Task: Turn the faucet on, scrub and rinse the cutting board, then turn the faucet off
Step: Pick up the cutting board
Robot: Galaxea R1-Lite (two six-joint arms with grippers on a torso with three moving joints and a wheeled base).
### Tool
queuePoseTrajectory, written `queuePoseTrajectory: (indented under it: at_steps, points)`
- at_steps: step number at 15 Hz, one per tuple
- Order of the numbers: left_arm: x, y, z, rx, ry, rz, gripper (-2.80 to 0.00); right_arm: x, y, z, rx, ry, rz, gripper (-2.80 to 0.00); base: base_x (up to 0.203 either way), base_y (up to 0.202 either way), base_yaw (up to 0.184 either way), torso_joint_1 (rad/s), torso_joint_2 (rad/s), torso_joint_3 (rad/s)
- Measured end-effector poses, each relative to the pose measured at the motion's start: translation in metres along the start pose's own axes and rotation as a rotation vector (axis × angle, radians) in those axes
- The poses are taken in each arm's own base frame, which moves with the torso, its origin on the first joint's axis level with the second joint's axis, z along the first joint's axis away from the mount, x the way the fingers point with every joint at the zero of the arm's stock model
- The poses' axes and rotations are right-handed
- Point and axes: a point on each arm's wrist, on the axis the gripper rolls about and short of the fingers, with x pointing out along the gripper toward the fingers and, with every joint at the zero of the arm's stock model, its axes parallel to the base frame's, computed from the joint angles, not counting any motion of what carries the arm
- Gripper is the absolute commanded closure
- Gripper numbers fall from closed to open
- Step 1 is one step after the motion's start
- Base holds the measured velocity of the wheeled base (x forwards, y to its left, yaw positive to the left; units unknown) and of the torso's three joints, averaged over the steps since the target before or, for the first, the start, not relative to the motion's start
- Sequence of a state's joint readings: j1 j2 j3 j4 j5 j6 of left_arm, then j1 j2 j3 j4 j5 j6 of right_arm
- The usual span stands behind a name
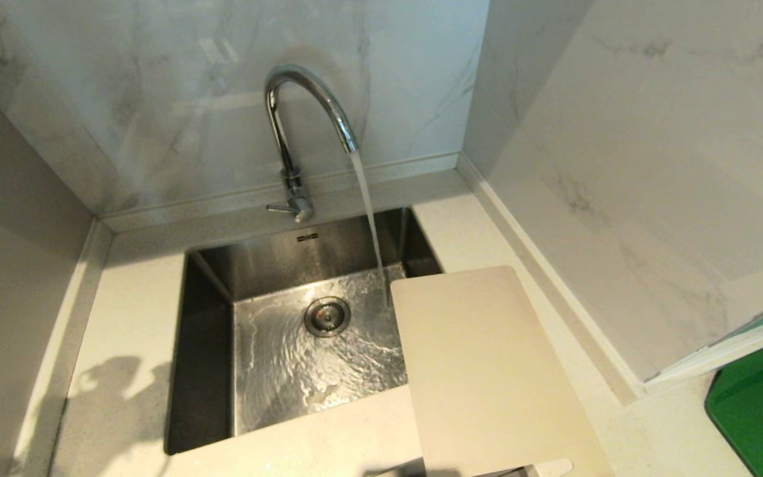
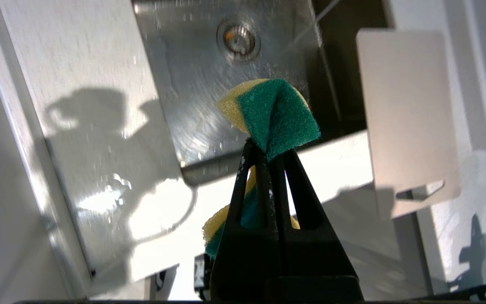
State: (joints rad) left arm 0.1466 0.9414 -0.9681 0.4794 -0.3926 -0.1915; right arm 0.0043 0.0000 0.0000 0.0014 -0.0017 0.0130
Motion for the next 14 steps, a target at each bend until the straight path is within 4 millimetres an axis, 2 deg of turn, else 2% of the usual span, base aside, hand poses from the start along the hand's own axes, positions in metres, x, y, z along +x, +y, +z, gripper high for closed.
queuePoseTrajectory:
  at_steps: [3, 8, 14]
  points:
    - [0.004, 0.009, -0.038, 0.004, -0.009, 0.005, 0.00, 0.000, 0.000, 0.000, 0.000, 0.000, 0.000, 0.00, 0.000, 0.000, 0.000, 0.000, 0.00, 0.000]
    - [-0.007, 0.016, -0.098, 0.061, -0.026, 0.005, 0.00, 0.000, 0.000, 0.000, 0.000, 0.000, 0.000, 0.00, 0.000, 0.000, 0.000, 0.000, 0.00, 0.000]
    - [-0.009, 0.023, -0.141, 0.124, 0.003, -0.050, 0.00, 0.000, 0.000, 0.000, 0.000, 0.000, -0.001, 0.00, 0.000, 0.000, 0.000, 0.000, 0.00, 0.000]
